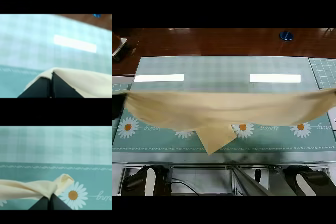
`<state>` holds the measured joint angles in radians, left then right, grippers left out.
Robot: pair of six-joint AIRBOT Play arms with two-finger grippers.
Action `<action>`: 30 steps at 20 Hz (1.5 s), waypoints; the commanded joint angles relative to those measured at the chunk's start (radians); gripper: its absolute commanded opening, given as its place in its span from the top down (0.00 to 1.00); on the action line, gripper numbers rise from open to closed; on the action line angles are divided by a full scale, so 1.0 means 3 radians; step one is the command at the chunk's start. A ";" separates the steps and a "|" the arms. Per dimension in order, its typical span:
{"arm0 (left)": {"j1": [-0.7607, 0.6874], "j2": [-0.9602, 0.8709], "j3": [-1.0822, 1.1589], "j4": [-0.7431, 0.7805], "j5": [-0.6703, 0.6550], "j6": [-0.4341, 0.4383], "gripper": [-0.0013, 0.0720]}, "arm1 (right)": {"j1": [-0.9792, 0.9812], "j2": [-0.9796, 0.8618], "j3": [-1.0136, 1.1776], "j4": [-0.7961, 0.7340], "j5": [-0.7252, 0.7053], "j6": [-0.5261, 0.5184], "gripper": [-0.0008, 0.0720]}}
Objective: Fold the shirts.
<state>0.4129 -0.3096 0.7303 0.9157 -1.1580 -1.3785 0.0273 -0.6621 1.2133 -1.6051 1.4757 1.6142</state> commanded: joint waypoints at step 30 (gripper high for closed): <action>0.0200 -0.2106 -0.1516 -0.0968 0.0146 0.0945 0.29 | -0.1705 -0.1101 -0.1923 0.1437 -0.1179 -0.0510 0.43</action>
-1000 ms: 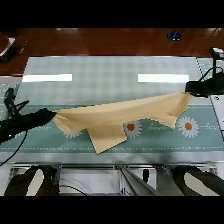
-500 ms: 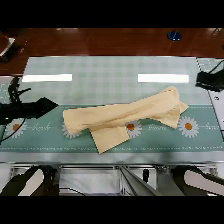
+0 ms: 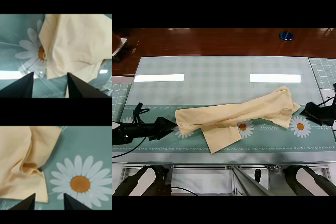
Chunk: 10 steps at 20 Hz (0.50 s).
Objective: Fold the shirts.
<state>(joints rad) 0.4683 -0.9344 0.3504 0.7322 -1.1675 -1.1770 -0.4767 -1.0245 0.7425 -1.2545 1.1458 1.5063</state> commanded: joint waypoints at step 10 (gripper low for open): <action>-0.0507 -0.0607 -0.0230 -0.1218 0.0570 0.0949 0.77 | -0.0027 0.0107 -0.0369 0.0303 -0.0111 -0.0149 0.43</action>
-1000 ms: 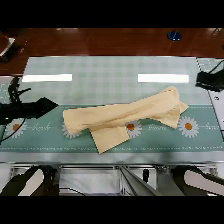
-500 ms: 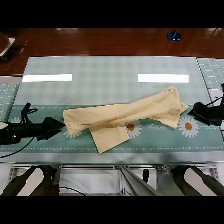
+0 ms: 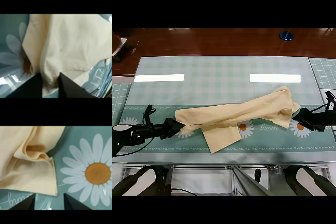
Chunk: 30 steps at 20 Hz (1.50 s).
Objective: Fold the shirts.
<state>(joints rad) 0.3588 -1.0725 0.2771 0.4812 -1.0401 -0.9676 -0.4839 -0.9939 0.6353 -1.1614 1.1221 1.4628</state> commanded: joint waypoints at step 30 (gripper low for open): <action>-0.0144 -0.0151 0.0261 -0.0638 -0.0230 0.0509 0.96 | 0.0220 -0.1160 0.0271 0.1160 0.0050 -0.0689 0.95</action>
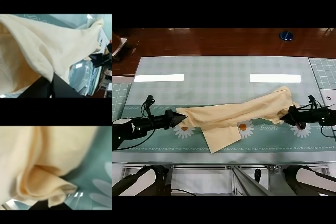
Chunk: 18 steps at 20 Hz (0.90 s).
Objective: Fold the shirts.
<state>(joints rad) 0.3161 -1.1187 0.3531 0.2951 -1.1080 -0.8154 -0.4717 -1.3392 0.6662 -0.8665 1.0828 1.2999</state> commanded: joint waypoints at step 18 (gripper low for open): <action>0.0168 0.1573 0.4131 0.1991 0.0243 -0.1750 0.96 | 0.0502 0.1948 0.4215 -0.0926 0.0913 0.0699 0.95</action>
<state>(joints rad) 0.3489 -0.7689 1.4666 0.4847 -1.0584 -1.1473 -0.3222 -0.8890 1.8885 -1.0283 1.3205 1.4590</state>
